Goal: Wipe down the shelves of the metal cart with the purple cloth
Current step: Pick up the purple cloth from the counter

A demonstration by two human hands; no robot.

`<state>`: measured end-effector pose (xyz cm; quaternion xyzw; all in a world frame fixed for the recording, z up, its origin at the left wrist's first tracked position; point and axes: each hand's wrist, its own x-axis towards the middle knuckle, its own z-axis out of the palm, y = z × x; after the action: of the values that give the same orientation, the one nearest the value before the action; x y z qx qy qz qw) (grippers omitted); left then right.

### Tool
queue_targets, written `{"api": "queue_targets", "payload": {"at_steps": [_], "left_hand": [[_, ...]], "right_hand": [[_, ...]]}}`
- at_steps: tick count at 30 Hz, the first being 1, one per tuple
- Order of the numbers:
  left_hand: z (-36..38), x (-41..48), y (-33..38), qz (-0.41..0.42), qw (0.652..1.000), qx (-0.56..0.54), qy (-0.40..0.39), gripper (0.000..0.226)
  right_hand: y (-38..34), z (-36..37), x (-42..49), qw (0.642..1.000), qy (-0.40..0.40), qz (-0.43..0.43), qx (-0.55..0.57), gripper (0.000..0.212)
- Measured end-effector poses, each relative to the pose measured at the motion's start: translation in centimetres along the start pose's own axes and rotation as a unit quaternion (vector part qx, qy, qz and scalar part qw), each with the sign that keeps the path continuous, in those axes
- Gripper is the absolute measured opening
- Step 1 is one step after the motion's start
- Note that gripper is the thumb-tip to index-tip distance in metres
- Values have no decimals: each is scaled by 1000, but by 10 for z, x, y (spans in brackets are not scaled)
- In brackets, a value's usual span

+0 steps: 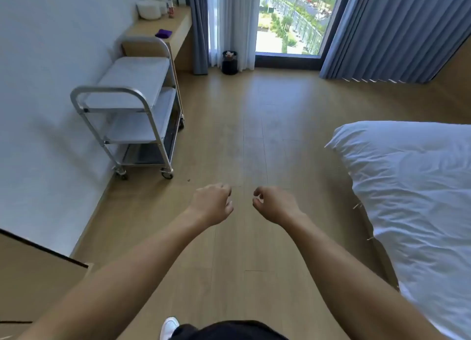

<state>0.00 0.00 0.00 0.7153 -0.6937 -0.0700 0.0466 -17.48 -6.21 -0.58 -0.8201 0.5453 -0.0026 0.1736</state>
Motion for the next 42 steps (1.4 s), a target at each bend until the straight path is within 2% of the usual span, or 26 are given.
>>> {"api": "queue_targets", "payload": {"at_steps": [9, 15, 18, 24, 28, 35, 42], "left_hand": [[16, -7, 0, -21, 1000, -22, -4, 31], [23, 26, -17, -15, 998, -33, -58, 33], [23, 62, -31, -13, 996, -43, -78, 31], [2, 136, -78, 11, 999, -46, -8, 27], [-24, 162, -115, 2, 990, -144, 10, 21], [-45, 250, -145, 35, 991, -128, -12, 22], [-49, 395, -157, 46, 995, -85, -16, 27]], "right_hand": [[8, 10, 10, 1000, -12, -21, -17, 28], [6, 17, 44, 999, -45, -19, -18, 26], [2, 11, 79, 999, -43, -20, -9, 27], [-21, -13, 156, 998, 25, -37, 33, 26], [-34, -26, 199, 997, 32, -36, 53, 23], [-45, -55, 284, 996, 41, -28, 70, 22], [-14, -75, 405, 996, 28, -26, 75, 25]]}}
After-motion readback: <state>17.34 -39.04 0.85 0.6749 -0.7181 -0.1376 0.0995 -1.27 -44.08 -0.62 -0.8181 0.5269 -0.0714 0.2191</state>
